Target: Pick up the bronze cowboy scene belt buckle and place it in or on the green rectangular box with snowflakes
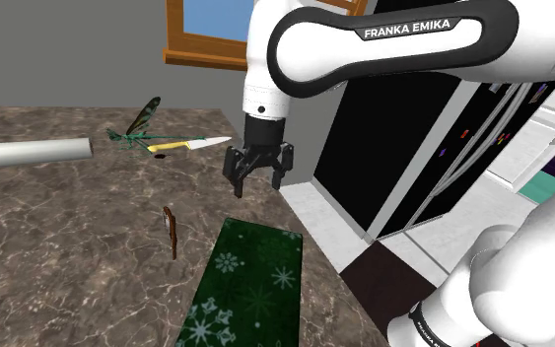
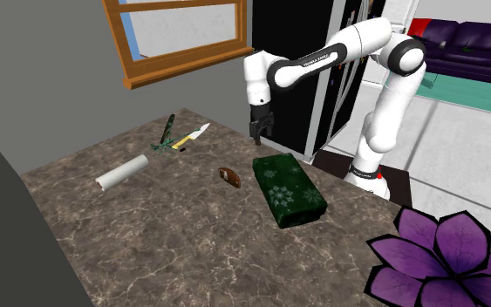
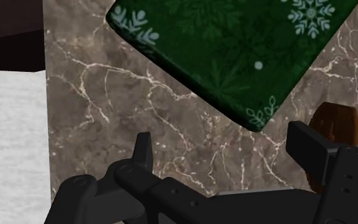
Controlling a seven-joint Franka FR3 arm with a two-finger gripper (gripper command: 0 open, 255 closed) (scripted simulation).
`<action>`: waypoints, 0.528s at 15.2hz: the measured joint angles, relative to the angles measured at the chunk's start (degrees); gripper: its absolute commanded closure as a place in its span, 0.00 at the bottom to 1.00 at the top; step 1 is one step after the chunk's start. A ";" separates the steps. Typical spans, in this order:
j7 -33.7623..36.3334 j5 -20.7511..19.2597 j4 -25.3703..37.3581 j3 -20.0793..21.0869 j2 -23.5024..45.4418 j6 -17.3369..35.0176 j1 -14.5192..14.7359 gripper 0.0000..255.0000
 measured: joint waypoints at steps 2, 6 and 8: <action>2.69 -1.55 4.25 1.13 4.87 0.45 0.85 0.00; 7.35 -4.97 12.34 2.41 13.98 0.86 3.00 0.00; 9.74 -7.02 17.66 2.69 19.40 0.55 4.53 0.00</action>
